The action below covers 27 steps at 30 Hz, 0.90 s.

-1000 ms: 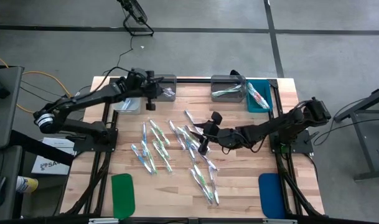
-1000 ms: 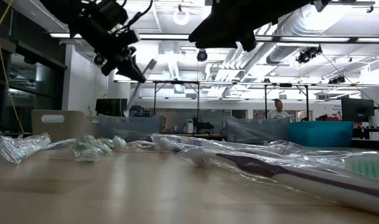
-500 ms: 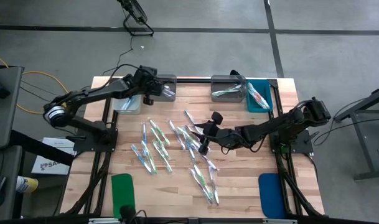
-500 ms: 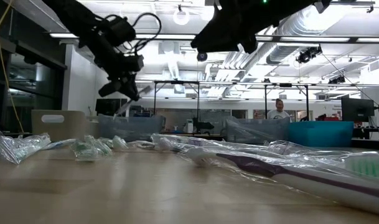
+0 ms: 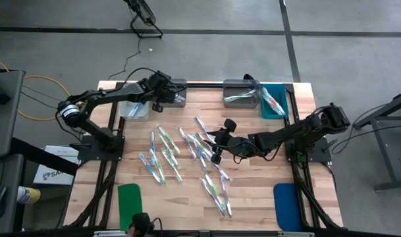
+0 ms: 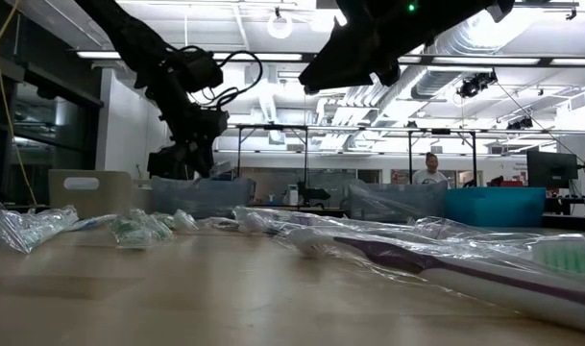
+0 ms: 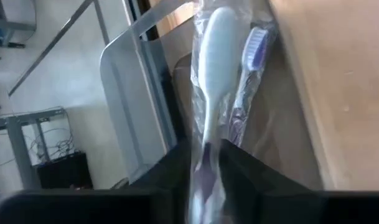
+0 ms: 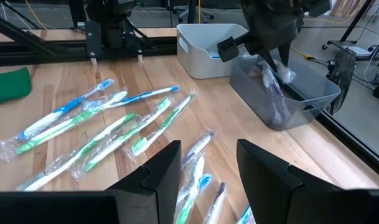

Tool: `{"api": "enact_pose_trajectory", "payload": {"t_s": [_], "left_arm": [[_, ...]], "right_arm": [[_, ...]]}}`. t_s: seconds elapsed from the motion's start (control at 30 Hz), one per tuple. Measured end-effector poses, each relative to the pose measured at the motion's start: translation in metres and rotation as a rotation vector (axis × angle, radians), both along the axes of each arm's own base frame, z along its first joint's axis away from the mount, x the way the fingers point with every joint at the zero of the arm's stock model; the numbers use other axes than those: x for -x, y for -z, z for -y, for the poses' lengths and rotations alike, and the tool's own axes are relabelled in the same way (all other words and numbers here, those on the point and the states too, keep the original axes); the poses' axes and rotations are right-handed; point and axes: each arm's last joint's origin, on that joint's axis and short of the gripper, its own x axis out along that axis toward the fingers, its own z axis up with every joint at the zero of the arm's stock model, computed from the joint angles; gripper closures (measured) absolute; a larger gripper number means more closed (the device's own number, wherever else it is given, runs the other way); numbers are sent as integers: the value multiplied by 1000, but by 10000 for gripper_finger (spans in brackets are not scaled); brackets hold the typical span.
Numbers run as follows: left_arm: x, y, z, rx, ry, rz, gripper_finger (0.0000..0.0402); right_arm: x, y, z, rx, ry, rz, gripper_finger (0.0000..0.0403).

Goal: Pick & Place Toothbrushes
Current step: Put the violet toothbrush into the left black bin, then put the blue toothbrush into the white bin

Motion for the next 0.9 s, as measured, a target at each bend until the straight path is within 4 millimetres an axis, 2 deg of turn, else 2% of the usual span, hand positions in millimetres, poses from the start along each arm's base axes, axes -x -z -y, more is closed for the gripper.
{"api": "enact_pose_trajectory", "payload": {"t_s": [0.17, 0.33, 0.43, 0.6, 0.77, 0.9], "left_arm": [[1, 0, 0, -10, -24, -11, 246], [1, 0, 0, -11, -44, -13, 221], [3, -5, 1, -2, -87, 22, 223], [9, -25, 8, 44, -105, 161, 238], [17, -49, 21, 127, -43, 355, 262], [23, -58, 40, 150, 6, 407, 289]], "right_arm": [[0, 0, 0, -13, -1, 1, 254], [1, 3, 0, -24, 1, -20, 254], [3, 5, 0, -59, 30, -30, 254], [5, 11, 6, -146, 94, -47, 254], [6, 14, 13, -216, 155, -51, 254], [5, 14, 18, -249, 138, -50, 254]]}}
